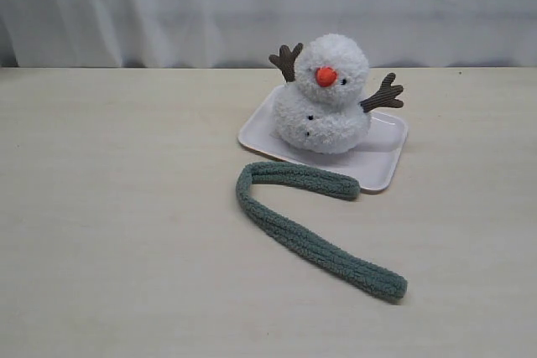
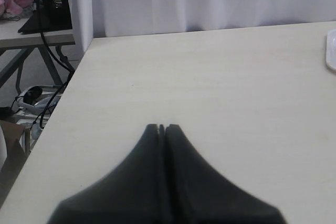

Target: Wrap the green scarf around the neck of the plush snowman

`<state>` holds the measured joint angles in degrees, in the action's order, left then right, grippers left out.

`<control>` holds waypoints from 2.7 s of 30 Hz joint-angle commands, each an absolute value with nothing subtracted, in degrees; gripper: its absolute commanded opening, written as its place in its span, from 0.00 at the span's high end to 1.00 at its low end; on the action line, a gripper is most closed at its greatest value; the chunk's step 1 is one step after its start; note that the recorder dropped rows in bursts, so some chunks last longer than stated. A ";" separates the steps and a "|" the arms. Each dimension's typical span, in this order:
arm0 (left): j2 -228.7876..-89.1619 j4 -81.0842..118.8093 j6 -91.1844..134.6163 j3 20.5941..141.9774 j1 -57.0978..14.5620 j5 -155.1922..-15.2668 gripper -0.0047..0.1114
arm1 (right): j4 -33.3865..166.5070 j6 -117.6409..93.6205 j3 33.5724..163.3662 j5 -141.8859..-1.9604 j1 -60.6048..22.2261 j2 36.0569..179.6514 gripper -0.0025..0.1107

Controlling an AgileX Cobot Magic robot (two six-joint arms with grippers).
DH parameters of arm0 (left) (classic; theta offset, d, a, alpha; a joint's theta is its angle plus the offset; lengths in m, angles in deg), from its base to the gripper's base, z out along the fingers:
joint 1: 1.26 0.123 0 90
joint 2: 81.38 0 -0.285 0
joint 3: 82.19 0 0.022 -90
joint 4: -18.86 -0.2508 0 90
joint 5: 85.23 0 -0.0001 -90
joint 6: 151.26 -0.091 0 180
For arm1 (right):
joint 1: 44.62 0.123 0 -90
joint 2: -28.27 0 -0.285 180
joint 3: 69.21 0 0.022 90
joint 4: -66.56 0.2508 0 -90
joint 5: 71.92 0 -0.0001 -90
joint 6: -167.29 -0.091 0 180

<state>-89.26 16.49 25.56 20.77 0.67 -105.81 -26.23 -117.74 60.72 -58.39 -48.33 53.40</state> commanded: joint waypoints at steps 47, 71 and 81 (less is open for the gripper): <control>-89.16 16.60 25.75 20.59 0.74 -105.05 0.96 | 91.26 12.50 80.94 -101.48 -15.43 116.74 0.53; -89.16 16.60 25.75 20.59 0.74 -105.05 0.96 | 87.96 13.74 106.17 -100.97 -13.11 152.23 0.47; -89.16 16.60 25.75 20.59 0.74 -104.95 0.96 | 87.96 15.24 106.17 -100.10 -13.11 157.16 0.69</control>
